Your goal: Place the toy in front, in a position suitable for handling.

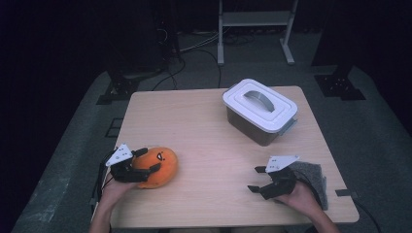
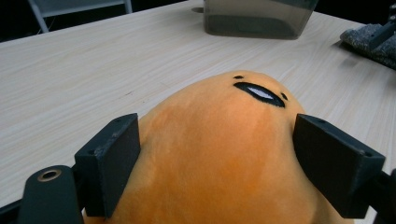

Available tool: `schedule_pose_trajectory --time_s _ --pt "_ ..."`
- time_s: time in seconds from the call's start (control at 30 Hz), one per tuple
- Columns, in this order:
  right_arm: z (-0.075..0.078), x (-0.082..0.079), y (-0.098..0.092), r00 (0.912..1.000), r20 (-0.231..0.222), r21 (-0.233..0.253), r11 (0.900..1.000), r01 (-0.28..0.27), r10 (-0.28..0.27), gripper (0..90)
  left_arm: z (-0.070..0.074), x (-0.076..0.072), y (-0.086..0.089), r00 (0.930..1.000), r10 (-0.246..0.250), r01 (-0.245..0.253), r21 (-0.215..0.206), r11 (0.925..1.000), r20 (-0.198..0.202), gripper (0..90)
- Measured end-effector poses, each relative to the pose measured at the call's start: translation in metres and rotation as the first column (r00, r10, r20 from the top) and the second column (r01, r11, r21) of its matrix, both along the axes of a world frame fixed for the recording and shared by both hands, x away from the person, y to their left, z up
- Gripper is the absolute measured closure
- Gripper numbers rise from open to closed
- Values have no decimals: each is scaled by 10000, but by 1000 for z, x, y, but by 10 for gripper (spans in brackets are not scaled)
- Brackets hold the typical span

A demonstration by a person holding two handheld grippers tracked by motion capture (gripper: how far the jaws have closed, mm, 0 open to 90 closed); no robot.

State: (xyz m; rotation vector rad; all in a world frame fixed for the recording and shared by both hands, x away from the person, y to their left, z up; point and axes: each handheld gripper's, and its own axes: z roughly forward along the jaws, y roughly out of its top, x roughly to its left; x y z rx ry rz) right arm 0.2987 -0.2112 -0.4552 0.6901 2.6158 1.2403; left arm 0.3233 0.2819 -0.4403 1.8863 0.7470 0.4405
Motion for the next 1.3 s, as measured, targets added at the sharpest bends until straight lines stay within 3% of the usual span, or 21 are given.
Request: schedule_pose_trajectory --time_s 0.13,0.27,0.47,0.67,0.77,1.03,1.3 --pt "0 1 0 10000 12 33 10000 12 -12 245 0 1 -2 9997 -196 198 133 9997 -153 160" --pt "0 0 -1 10000 18 86 10000 44 -44 245 0 0 -4 9993 -344 349 337 9988 -151 240" --pt "3 -1 -2 9999 107 189 9998 69 -71 245 2 -3 -5 9994 -311 298 792 9964 148 375" --pt "5 -1 -5 9999 90 462 9988 133 -137 245 4 -4 -11 9986 -42 -17 1122 9937 526 417" --pt "5 -1 -5 9999 95 498 9987 126 -131 245 4 -5 -12 9983 -3 -57 1039 9946 578 454" --pt "6 -1 -7 9998 58 618 9979 200 -204 245 3 -3 -5 9988 256 -270 317 9991 417 495" --pt "6 0 -8 9997 48 702 9973 235 -239 245 8 -4 -6 9988 170 -184 293 9994 457 539"
